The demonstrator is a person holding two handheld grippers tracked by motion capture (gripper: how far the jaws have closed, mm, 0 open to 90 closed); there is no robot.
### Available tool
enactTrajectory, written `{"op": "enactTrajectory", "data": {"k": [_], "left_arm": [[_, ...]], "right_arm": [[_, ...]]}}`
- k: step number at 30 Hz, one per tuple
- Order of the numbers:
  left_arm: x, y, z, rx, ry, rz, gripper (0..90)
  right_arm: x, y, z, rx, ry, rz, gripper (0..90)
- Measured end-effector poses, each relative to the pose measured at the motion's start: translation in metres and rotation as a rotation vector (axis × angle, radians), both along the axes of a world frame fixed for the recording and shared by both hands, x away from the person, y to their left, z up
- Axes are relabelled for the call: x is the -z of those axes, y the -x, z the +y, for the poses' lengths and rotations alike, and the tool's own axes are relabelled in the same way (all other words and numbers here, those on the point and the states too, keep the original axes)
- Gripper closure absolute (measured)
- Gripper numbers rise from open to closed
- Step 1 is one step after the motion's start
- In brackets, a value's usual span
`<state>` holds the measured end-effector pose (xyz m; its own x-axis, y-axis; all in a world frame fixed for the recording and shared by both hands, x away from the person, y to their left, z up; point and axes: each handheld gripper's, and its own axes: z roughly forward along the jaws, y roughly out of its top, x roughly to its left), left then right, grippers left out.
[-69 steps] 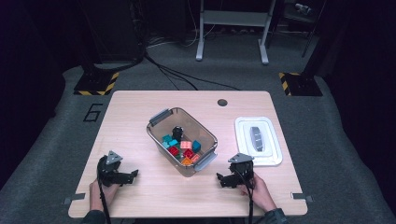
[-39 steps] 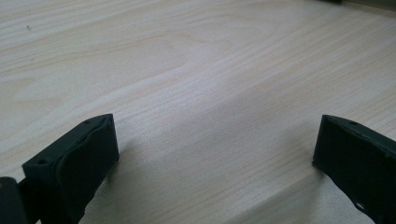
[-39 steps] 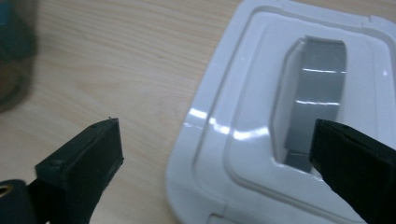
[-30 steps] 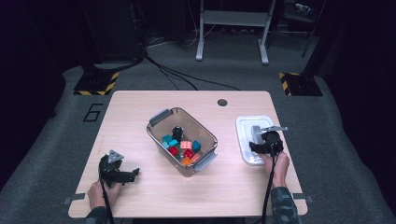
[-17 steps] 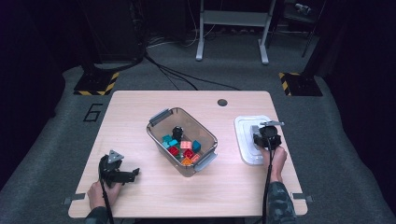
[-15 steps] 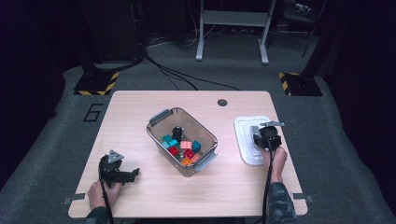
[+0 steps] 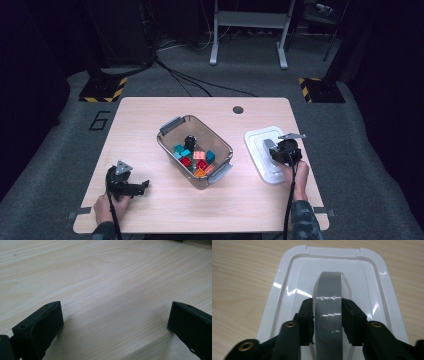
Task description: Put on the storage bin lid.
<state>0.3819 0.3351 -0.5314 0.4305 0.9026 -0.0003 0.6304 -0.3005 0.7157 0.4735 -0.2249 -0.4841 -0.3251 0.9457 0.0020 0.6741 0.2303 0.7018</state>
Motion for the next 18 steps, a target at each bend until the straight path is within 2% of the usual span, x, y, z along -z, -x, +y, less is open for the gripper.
{"op": "enactTrajectory", "data": {"k": [3,5,6,12,18], "left_arm": [[0.0,0.0,0.0,-0.003,0.004,-0.001,0.0],[0.0,0.0,0.0,-0.004,0.003,-0.001,0.0],[0.0,0.0,0.0,-0.004,0.003,-0.001,0.0],[0.0,0.0,0.0,-0.005,0.003,-0.001,0.0],[0.0,0.0,0.0,-0.004,0.003,-0.001,0.0]], "right_arm": [[0.0,-0.003,0.004,0.013,0.009,0.003,60.1],[0.0,-0.005,0.007,0.018,0.047,0.019,64.6],[0.001,-0.006,0.007,0.019,0.048,0.023,65.6],[-0.001,-0.003,0.003,0.017,0.016,0.005,67.1],[-0.019,0.004,-0.003,-0.024,0.0,-0.008,67.2]]}}
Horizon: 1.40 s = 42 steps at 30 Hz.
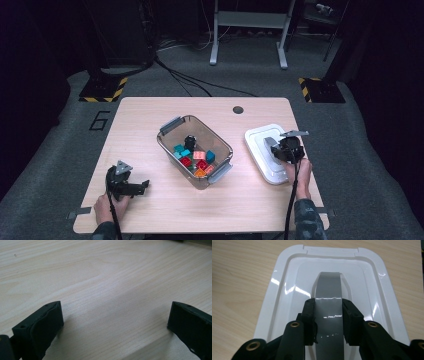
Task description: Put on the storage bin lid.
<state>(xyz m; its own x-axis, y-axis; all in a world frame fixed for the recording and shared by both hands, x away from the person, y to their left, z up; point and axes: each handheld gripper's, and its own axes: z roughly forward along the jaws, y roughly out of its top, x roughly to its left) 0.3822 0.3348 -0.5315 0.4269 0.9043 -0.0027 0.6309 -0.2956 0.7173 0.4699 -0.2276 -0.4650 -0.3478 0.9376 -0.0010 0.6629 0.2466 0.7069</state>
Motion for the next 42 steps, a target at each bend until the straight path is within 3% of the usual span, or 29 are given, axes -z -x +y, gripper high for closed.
{"op": "enactTrajectory", "data": {"k": [8,18,30,42], "left_arm": [[0.0,0.0,0.0,0.001,0.0,0.0,0.0],[0.0,0.0,0.0,0.0,0.0,-0.001,0.0],[0.0,0.0,0.0,0.0,0.0,-0.001,0.0],[0.0,0.0,0.0,0.0,0.001,-0.001,0.0]], "right_arm": [[-0.018,0.005,0.002,-0.065,0.005,-0.006,67.2],[-0.048,0.009,0.019,-0.128,0.025,-0.018,67.2],[-0.085,0.013,0.033,-0.148,-0.009,-0.036,67.2],[-0.118,0.015,0.054,-0.16,-0.003,-0.056,67.2]]}}
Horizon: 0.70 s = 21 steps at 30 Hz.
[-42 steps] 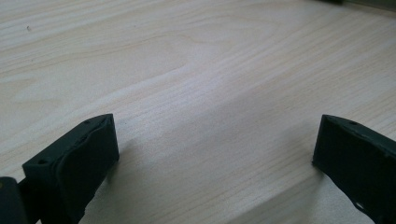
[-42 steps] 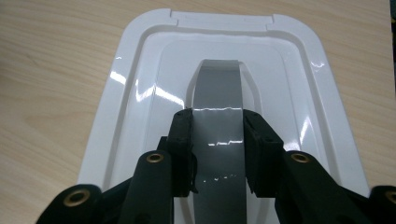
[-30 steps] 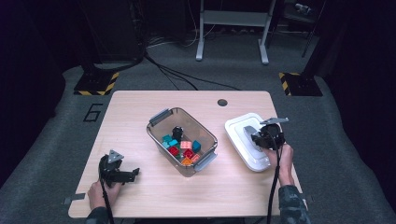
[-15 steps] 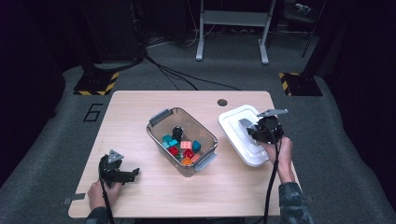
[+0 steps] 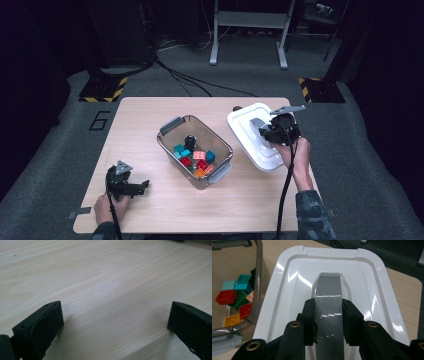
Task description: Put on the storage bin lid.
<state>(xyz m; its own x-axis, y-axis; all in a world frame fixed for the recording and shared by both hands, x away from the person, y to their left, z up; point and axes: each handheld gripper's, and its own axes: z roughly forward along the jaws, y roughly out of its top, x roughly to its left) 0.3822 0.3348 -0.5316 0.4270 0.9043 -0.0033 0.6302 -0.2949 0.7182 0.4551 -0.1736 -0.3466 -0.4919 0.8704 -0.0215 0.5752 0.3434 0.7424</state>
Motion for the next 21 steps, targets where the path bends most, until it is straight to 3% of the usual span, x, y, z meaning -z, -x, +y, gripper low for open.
{"op": "enactTrajectory", "data": {"k": [12,21], "left_arm": [[0.0,0.0,0.0,0.001,-0.001,0.0,0.0],[0.0,0.0,0.0,0.0,-0.001,0.0,0.0]], "right_arm": [[-0.025,0.004,0.032,-0.05,-0.035,0.006,67.2],[-0.029,0.007,0.071,-0.13,-0.048,0.015,67.2]]}}
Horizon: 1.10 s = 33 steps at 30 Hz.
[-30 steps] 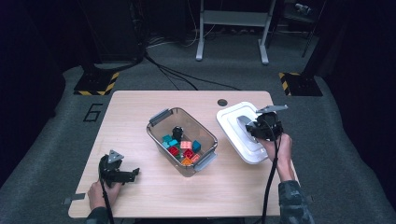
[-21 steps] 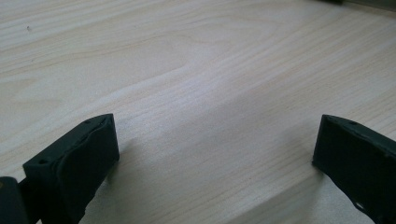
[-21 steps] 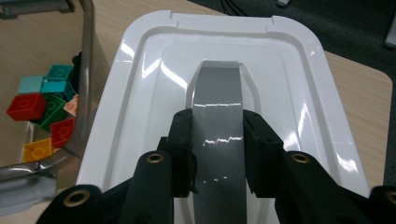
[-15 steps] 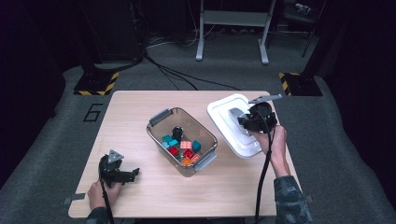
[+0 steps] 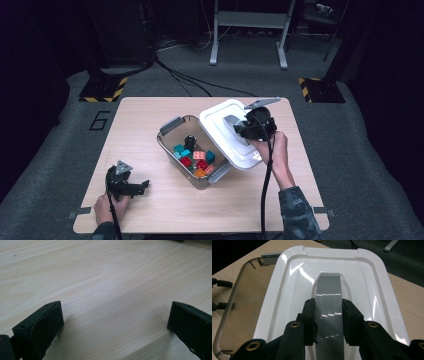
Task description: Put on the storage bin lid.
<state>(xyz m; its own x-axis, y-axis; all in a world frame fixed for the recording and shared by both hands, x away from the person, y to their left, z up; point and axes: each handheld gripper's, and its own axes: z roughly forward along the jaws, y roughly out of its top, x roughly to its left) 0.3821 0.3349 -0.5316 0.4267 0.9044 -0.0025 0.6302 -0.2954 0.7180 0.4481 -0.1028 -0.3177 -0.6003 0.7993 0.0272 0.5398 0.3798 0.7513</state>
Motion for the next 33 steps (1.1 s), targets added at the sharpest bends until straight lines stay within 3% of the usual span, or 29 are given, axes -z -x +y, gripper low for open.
{"op": "enactTrajectory", "data": {"k": [7,16,20,25,33], "left_arm": [[0.0,0.0,0.0,0.004,-0.002,0.002,0.0],[0.0,0.0,0.0,0.004,-0.002,0.002,0.0],[0.0,0.0,0.0,0.001,0.0,0.001,0.0],[0.0,0.0,0.0,0.001,0.0,0.001,0.0],[0.0,0.0,0.0,0.001,0.0,0.001,0.0]], "right_arm": [[0.007,-0.003,0.03,-0.056,0.006,0.007,67.2],[0.02,-0.007,0.058,-0.087,0.021,0.029,67.2],[0.028,-0.01,0.077,-0.114,0.053,0.034,67.2],[0.036,-0.011,0.093,-0.125,0.08,0.037,67.1],[0.043,-0.008,0.113,-0.119,0.074,0.048,67.1]]}}
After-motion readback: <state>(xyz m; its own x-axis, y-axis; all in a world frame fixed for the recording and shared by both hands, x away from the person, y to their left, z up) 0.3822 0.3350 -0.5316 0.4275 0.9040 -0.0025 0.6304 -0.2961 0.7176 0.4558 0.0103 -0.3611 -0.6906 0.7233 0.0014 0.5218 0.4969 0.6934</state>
